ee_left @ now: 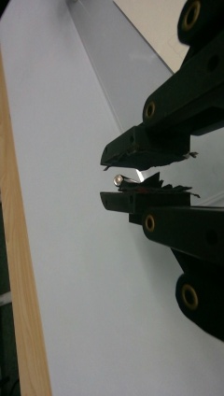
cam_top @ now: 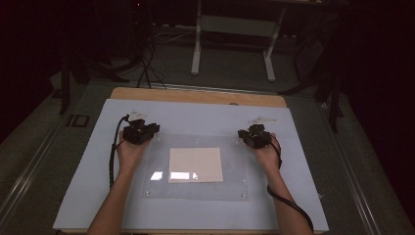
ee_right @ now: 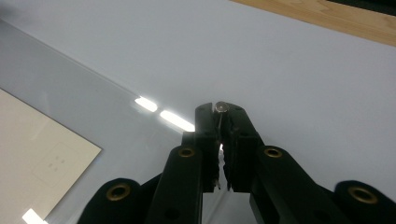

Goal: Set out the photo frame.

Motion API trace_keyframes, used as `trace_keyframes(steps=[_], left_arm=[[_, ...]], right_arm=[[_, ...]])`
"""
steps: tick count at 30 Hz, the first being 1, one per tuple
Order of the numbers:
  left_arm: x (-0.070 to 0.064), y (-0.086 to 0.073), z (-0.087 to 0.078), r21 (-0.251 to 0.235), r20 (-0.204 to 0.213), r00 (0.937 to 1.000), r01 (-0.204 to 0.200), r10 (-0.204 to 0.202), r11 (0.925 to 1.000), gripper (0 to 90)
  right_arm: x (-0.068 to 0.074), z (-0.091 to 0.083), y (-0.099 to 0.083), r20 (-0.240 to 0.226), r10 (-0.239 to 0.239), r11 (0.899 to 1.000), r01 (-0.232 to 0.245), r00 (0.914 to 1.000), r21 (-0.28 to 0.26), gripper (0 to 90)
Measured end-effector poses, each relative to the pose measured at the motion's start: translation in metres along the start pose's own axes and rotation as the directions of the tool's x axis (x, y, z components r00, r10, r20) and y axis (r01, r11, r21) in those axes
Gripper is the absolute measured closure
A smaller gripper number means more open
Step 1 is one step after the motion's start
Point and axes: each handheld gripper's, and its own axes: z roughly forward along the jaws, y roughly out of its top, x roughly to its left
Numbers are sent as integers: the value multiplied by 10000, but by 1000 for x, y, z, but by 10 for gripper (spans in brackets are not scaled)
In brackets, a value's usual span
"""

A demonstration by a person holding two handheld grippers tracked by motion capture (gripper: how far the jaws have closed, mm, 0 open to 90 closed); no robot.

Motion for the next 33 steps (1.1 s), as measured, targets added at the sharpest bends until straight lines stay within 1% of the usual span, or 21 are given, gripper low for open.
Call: trace_keyframes(steps=[3,5,6,11,15,17,19,20,23,25,29,33], left_arm=[[1,-3,2,94,-47,9999,-109,109,9999,795],[1,-5,3,49,-101,9999,-136,136,9999,818],[2,-6,3,28,-52,9999,-123,123,9999,822],[2,-6,4,-36,-58,9997,-243,243,9997,823],[3,-6,5,-145,20,9998,-191,192,9997,824],[4,-7,5,-198,126,9998,-180,182,9996,826],[5,-8,5,-234,178,9997,-159,163,9996,825],[5,-8,5,-238,182,9997,-154,158,9996,825],[8,-8,5,-256,328,9994,-55,63,9997,827],[8,-9,6,-298,418,9991,95,-82,9995,825],[11,-7,6,-178,522,9984,214,-204,9996,824],[12,-5,7,2,610,9976,335,-335,9994,823]], right_arm=[[0,0,0,6,-5,10000,5,10000,-11,851],[0,0,0,12,17,10000,-17,10000,-9,851],[0,0,0,21,36,10000,-36,10000,-7,851],[0,0,-1,15,67,10000,-67,10000,-53,850],[-1,0,-1,-19,100,9999,-100,9999,-72,844],[-2,1,-1,-153,266,9993,-270,9995,-247,820],[-4,2,-2,-316,522,9977,-535,9981,-418,826],[-4,3,-2,-303,534,9973,-548,9981,-480,829],[-2,3,-1,-196,391,9984,-398,9990,-411,843],[-1,3,-1,-102,298,9989,-302,9995,-354,847],[-3,3,-1,-267,475,9981,-485,9985,-381,846],[-6,4,1,-430,584,9980,-594,9974,-227,847]])
